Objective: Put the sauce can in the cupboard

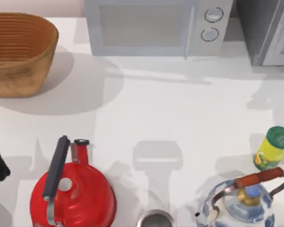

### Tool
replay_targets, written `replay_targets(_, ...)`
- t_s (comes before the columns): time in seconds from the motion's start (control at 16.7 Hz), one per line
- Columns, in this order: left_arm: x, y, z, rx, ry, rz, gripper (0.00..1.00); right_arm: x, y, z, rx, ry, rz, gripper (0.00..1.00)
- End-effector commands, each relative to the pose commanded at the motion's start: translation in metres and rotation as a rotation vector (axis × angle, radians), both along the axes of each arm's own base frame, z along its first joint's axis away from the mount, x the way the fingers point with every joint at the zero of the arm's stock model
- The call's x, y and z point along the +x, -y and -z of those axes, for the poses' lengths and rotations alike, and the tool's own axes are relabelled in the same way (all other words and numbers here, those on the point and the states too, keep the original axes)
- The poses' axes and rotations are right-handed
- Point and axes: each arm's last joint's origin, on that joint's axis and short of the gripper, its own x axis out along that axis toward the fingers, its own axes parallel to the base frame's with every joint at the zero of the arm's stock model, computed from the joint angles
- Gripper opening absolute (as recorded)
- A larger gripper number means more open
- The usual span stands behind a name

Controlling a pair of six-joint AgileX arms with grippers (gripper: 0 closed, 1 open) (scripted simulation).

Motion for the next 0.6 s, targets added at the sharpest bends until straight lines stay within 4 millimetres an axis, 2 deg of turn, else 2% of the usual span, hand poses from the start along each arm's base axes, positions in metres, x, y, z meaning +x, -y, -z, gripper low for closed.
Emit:
replay_targets(0.12, 0.0, 0.0, 0.0, 0.0, 0.0, 0.0, 1.0, 0.02, -0.007, -0.048, -0.002, 0.037, -0.009, 0.0)
replay_targets(0.3, 0.0, 0.0, 0.0, 0.0, 0.0, 0.0, 1.0, 0.045, -0.019, -0.098, 0.004, 0.081, -0.027, 0.0)
replay_targets(0.42, 0.0, 0.0, 0.0, 0.0, 0.0, 0.0, 1.0, 0.057, -0.025, -0.119, 0.013, 0.105, -0.037, 0.0)
replay_targets(0.6, 0.0, 0.0, 0.0, 0.0, 0.0, 0.0, 1.0, 0.071, -0.032, -0.136, 0.028, 0.123, -0.042, 0.0)
